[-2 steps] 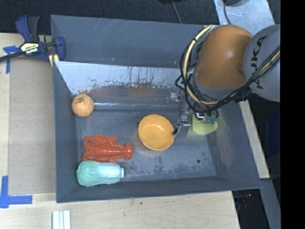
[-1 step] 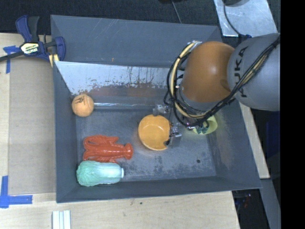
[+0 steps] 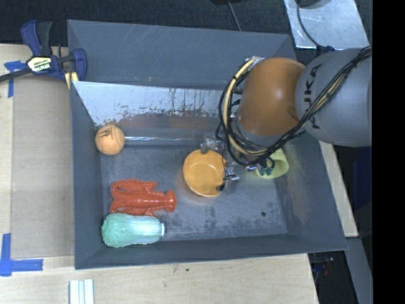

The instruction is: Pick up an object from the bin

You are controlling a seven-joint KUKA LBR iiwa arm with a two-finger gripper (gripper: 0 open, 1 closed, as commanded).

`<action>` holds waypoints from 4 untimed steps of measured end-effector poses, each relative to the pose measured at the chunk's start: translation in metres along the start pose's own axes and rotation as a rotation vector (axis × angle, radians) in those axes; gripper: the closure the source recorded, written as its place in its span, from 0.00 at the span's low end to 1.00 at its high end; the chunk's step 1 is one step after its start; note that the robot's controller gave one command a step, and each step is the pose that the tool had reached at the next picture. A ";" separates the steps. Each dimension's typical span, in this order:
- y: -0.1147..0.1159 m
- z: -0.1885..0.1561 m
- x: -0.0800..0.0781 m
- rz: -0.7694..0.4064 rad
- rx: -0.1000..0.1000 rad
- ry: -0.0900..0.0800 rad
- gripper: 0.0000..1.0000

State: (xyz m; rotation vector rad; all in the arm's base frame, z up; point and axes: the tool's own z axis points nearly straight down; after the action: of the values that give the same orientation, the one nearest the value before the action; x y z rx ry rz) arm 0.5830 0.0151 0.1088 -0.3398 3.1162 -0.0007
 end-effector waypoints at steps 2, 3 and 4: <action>0.002 0.033 -0.026 -0.121 0.001 -0.016 0.00; 0.010 0.033 -0.027 -0.183 0.006 -0.025 0.00; 0.011 -0.063 -0.028 -0.165 0.002 -0.016 0.00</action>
Offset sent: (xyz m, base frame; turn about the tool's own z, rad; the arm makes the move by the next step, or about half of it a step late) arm 0.0204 0.0062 -0.0388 -0.1219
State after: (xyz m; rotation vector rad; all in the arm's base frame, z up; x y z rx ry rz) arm 0.6078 0.0323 0.1723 -0.5926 3.0622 -0.0019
